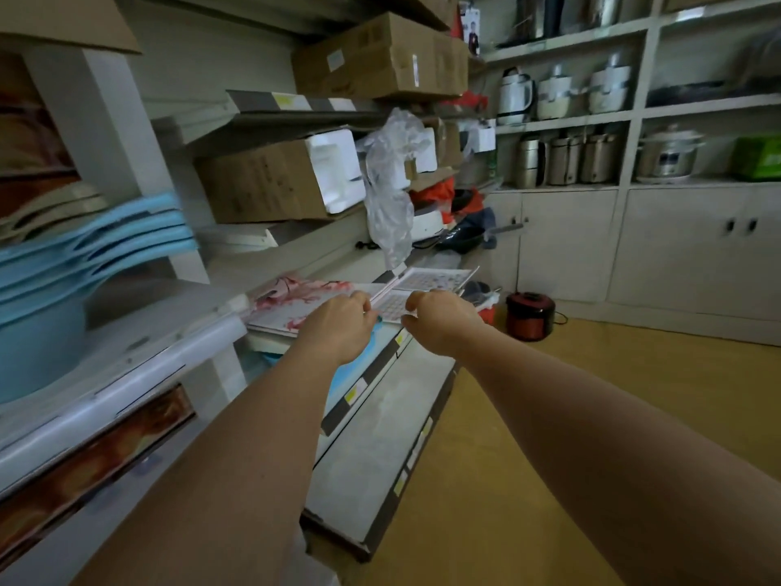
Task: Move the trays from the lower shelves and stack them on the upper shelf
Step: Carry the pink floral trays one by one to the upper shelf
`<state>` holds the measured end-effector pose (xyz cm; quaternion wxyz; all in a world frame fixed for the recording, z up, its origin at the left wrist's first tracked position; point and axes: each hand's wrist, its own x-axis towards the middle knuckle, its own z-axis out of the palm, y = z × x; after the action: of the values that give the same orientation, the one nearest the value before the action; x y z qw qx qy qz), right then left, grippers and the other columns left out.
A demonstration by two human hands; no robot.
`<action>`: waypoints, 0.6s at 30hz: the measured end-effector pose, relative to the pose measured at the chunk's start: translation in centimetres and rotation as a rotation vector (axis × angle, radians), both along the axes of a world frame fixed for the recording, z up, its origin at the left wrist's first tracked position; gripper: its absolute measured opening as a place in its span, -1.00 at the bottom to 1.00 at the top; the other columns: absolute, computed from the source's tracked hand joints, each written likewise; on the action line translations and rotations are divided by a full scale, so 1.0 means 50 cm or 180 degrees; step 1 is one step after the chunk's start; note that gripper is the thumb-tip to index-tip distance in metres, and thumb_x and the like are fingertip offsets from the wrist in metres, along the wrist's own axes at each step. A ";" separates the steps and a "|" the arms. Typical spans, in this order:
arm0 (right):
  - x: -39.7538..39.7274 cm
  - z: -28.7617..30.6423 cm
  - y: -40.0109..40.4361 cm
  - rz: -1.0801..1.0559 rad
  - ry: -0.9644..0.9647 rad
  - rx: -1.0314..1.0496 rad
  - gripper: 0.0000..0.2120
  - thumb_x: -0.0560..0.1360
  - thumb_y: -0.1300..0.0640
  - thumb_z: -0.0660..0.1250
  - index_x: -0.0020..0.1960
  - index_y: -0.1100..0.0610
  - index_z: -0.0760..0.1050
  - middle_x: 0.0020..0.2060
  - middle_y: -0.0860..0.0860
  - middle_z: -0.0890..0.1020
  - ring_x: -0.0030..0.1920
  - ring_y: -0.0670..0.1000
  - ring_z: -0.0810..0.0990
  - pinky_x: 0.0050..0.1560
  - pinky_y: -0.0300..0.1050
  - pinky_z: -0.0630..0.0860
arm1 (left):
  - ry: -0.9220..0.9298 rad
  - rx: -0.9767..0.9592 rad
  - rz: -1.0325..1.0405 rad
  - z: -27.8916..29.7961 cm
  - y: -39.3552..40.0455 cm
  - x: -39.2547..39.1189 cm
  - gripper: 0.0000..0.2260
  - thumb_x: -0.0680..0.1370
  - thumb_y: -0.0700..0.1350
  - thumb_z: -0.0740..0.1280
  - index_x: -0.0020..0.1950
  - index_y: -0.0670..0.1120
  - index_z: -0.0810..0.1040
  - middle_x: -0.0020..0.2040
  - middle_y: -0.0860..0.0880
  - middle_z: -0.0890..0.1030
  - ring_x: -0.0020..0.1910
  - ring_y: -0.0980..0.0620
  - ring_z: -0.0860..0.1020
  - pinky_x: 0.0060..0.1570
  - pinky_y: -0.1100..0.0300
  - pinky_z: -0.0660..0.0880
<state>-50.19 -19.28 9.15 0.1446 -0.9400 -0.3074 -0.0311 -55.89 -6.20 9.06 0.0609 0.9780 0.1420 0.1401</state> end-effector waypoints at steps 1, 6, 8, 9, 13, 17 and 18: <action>0.036 -0.002 0.008 0.0057 -0.0001 -0.0026 -0.64 0.63 0.04 0.09 0.37 0.13 0.37 0.26 0.14 0.50 0.20 0.14 0.51 0.19 0.04 0.49 | 0.0004 -0.0023 0.0067 -0.007 0.007 0.033 -0.73 0.64 -0.03 0.09 0.21 -0.13 0.45 0.16 -0.16 0.55 0.09 -0.14 0.52 -0.04 0.07 0.40; 0.201 -0.022 0.064 0.0387 0.0055 -0.0174 -0.64 0.63 0.05 0.10 0.36 0.15 0.38 0.27 0.14 0.50 0.25 0.15 0.48 0.21 0.01 0.44 | 0.0116 -0.0227 0.0487 -0.040 0.047 0.168 -0.73 0.64 -0.01 0.09 0.21 -0.12 0.44 0.15 -0.17 0.54 0.10 -0.15 0.51 -0.07 0.08 0.38; 0.255 -0.036 0.097 0.0523 0.0133 -0.0199 -0.64 0.62 0.04 0.11 0.36 0.14 0.38 0.28 0.13 0.50 0.26 0.14 0.48 0.22 0.01 0.44 | 0.0151 -0.0244 0.0637 -0.051 0.069 0.210 -0.72 0.65 0.00 0.08 0.21 -0.12 0.44 0.14 -0.17 0.55 0.09 -0.15 0.51 -0.06 0.07 0.39; 0.278 -0.043 0.114 0.0594 0.0160 -0.0237 -0.64 0.62 0.04 0.11 0.37 0.14 0.38 0.28 0.13 0.50 0.26 0.14 0.48 0.23 0.01 0.44 | 0.0178 -0.0255 0.0712 -0.057 0.080 0.229 -0.71 0.65 0.00 0.07 0.22 -0.13 0.43 0.14 -0.18 0.55 0.09 -0.15 0.51 -0.04 0.06 0.41; 0.363 -0.068 0.187 0.0861 0.0230 -0.0321 -0.65 0.63 0.06 0.11 0.38 0.15 0.36 0.29 0.14 0.49 0.27 0.15 0.47 0.25 0.00 0.43 | 0.0275 -0.0301 0.0944 -0.081 0.133 0.307 -0.70 0.65 -0.01 0.07 0.24 -0.14 0.43 0.17 -0.18 0.53 0.13 -0.15 0.50 0.04 0.02 0.43; 0.443 -0.097 0.265 0.1092 0.0235 -0.0352 -0.66 0.61 0.11 0.15 0.36 0.14 0.38 0.28 0.13 0.50 0.27 0.14 0.48 0.27 0.02 0.44 | 0.0309 -0.0313 0.1122 -0.110 0.190 0.387 -0.70 0.65 -0.01 0.07 0.25 -0.14 0.42 0.17 -0.18 0.54 0.13 -0.14 0.51 0.03 0.03 0.42; 0.458 -0.105 0.282 0.1157 0.0260 -0.0401 -0.66 0.60 0.13 0.16 0.36 0.14 0.38 0.28 0.13 0.50 0.27 0.14 0.48 0.27 0.04 0.44 | 0.0340 -0.0327 0.1179 -0.115 0.203 0.404 -0.70 0.65 -0.02 0.06 0.26 -0.14 0.42 0.18 -0.18 0.54 0.13 -0.14 0.50 0.04 0.03 0.42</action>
<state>-27.30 -5.18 3.92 0.1011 -0.8767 -0.4673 0.0530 -35.70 3.96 3.30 0.0763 0.9368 0.3295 0.0894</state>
